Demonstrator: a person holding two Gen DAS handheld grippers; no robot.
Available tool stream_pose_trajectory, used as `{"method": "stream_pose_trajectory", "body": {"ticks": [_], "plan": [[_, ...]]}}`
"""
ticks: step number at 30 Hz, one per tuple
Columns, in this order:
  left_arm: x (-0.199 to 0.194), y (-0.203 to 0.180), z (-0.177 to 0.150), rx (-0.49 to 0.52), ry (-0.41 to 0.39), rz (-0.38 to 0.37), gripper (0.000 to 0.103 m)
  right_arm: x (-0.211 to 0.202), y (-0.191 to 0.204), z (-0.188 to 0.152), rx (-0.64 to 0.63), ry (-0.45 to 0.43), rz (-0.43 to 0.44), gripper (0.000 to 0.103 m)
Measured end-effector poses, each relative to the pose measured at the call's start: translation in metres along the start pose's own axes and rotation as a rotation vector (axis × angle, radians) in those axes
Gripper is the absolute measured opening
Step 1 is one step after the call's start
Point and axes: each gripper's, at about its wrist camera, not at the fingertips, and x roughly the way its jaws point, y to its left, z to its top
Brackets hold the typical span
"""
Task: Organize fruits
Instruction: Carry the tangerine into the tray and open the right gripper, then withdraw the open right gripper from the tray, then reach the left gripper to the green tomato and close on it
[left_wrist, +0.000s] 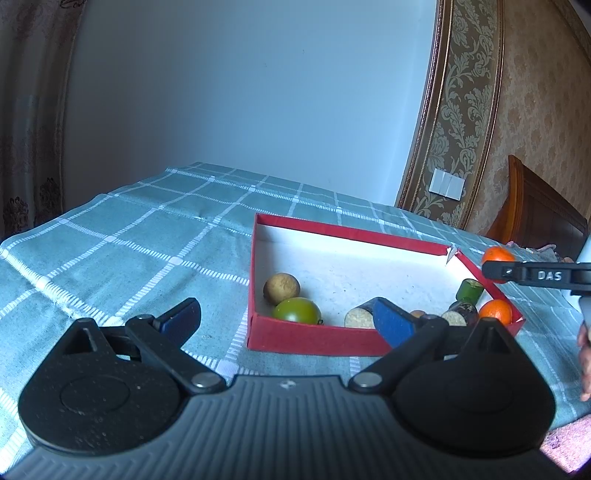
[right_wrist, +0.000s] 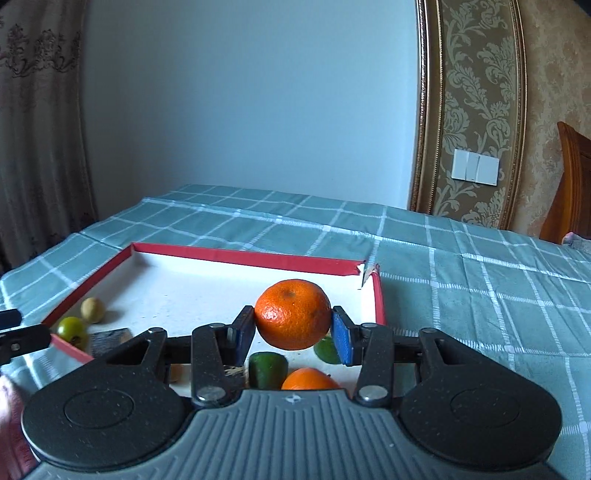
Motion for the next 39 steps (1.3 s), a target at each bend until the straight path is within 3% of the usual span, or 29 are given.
{"method": "stream_pose_trajectory", "body": {"ticks": [5,8,12,15,17,24,28,34,39], "plan": [[0.0,0.0,0.0,0.002,0.002,-0.004,0.099,0.005,-0.005,-0.005,0.025,0.0,-0.036,0.044],[0.0,0.0,0.0,0.002,0.002,-0.004,0.099,-0.018,-0.013,-0.007,0.057,-0.075,-0.038,0.052],[-0.001,0.0,-0.001,-0.001,-0.004,0.001,0.099,-0.053,-0.026,-0.014,0.125,-0.143,-0.013,0.054],[-0.002,-0.001,-0.001,-0.001,-0.005,0.008,0.099,-0.076,-0.032,-0.03,0.194,-0.162,0.021,0.064],[-0.002,-0.001,-0.001,-0.001,-0.006,0.008,0.099,-0.087,-0.034,-0.044,0.227,-0.16,0.031,0.07],[-0.003,-0.001,-0.001,-0.003,-0.014,0.011,0.101,-0.089,-0.054,-0.093,0.4,-0.134,0.031,0.07],[-0.007,-0.003,-0.001,0.01,-0.036,0.015,0.101,-0.084,-0.069,-0.099,0.506,-0.108,0.052,0.07],[-0.017,-0.028,-0.005,0.149,-0.082,0.037,0.099,-0.083,-0.069,-0.103,0.513,-0.097,0.06,0.07],[-0.024,-0.052,-0.008,0.202,-0.051,0.08,0.103,-0.083,-0.069,-0.103,0.515,-0.093,0.06,0.07]]}}
